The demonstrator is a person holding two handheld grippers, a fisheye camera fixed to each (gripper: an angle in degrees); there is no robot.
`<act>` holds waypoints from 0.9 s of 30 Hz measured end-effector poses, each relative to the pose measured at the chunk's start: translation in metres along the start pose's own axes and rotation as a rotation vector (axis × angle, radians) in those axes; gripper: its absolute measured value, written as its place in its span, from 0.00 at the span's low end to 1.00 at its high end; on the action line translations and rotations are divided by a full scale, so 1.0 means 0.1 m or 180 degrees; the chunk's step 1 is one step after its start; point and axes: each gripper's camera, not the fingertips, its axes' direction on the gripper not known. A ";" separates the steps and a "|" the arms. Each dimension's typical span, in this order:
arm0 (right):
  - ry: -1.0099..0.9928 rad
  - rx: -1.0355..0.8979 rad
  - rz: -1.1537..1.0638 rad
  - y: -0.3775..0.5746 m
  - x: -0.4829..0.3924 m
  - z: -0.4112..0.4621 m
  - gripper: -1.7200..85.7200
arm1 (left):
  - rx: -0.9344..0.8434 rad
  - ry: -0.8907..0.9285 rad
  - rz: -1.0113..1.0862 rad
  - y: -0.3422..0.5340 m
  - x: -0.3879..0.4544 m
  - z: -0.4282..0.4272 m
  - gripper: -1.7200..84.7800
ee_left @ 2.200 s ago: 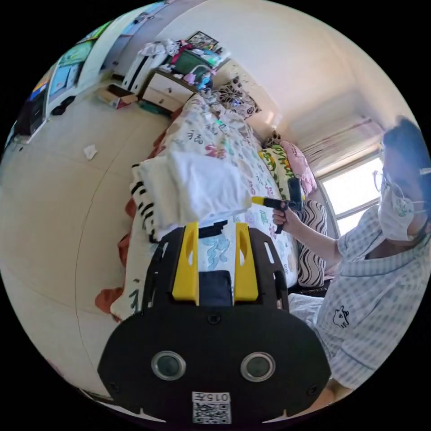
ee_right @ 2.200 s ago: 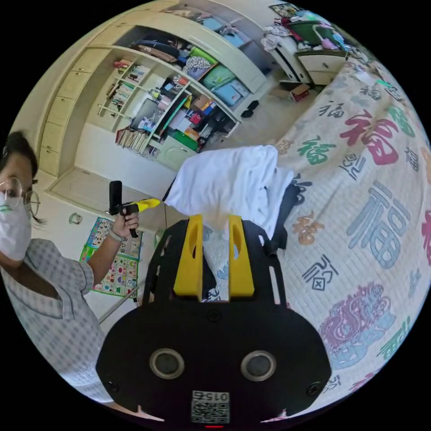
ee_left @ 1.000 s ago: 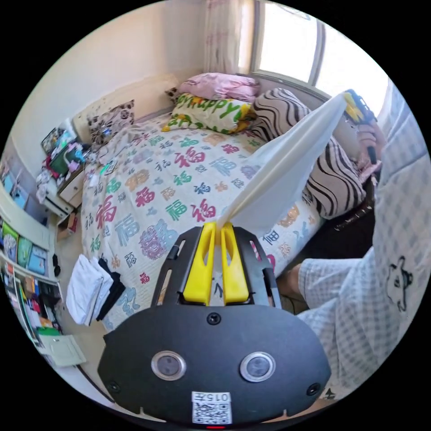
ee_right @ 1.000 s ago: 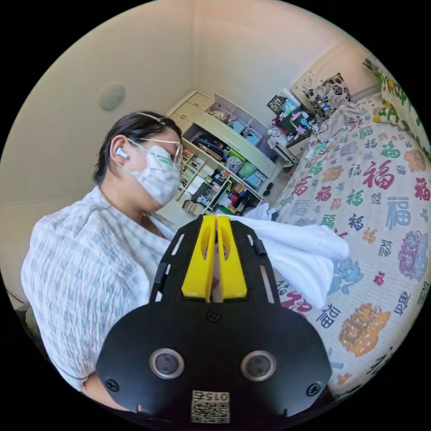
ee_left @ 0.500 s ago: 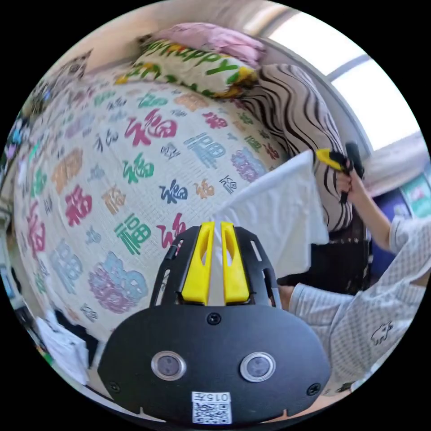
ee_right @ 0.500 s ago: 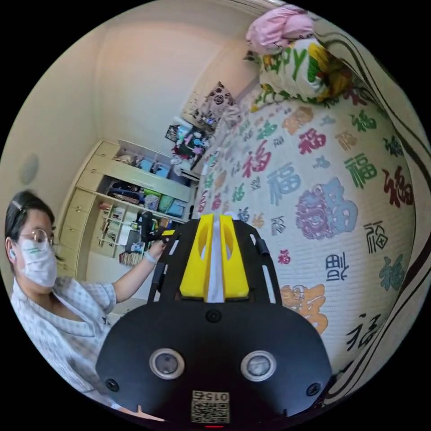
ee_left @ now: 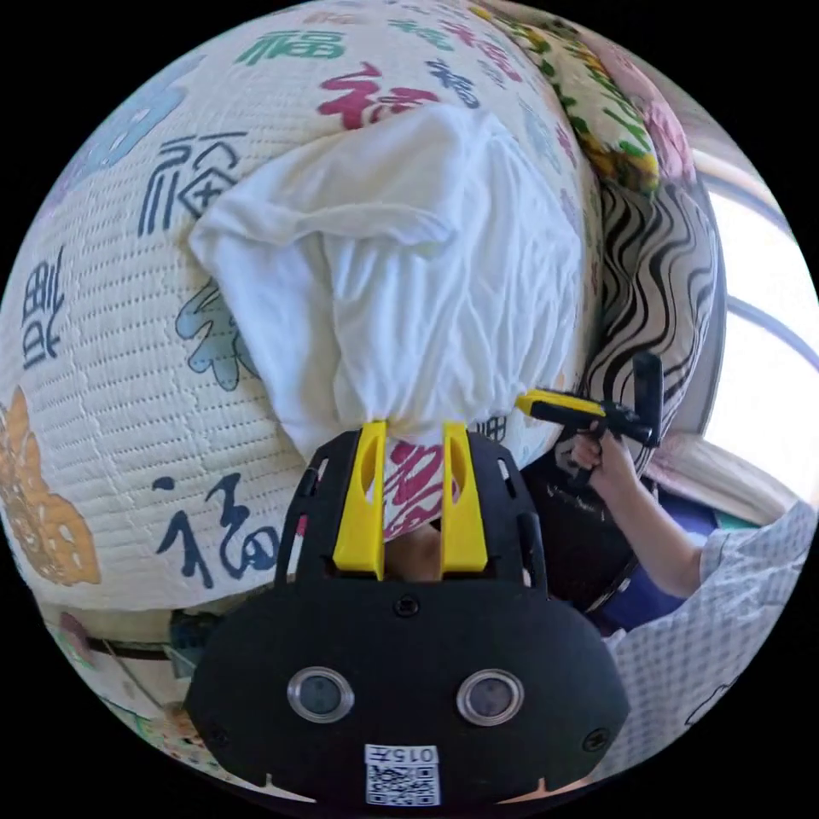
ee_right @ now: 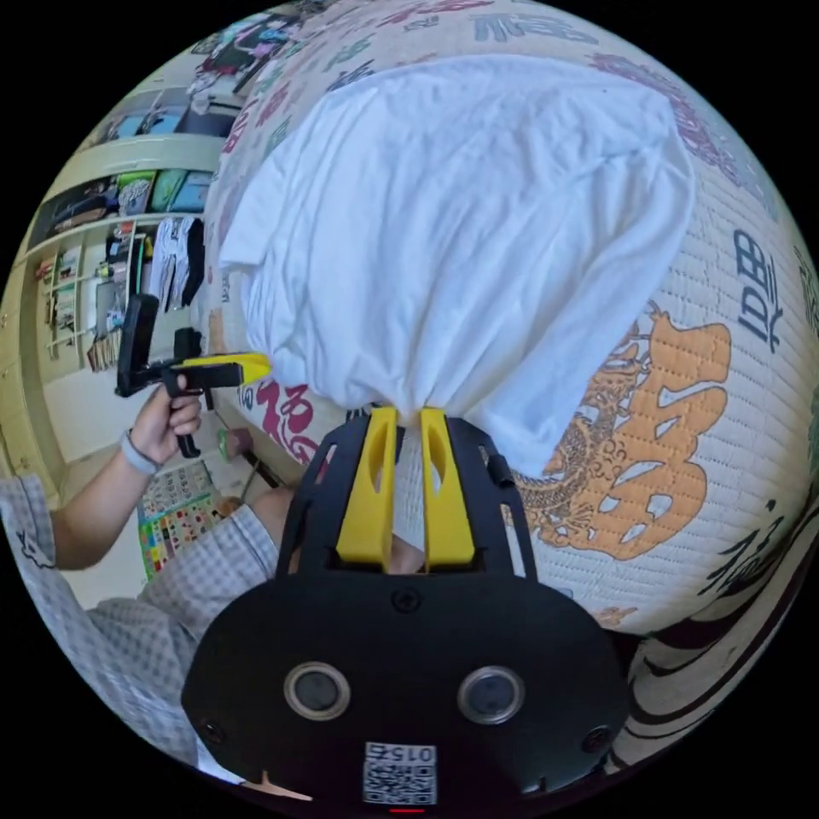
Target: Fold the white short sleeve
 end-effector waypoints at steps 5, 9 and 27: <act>-0.0651 0.0153 0.0175 0.04 0.10 -0.50 0.03 | -0.0093 0.0493 -0.0120 -0.26 -0.55 -0.23 0.03; -0.0949 0.0411 0.0095 0.10 0.08 -1.22 0.02 | 0.0016 0.1043 0.0000 -0.37 -0.78 -0.85 0.02; -0.0548 0.1687 -0.0151 -1.08 0.09 -3.08 0.06 | 0.2507 0.1885 0.0341 -1.82 -2.08 -3.04 0.04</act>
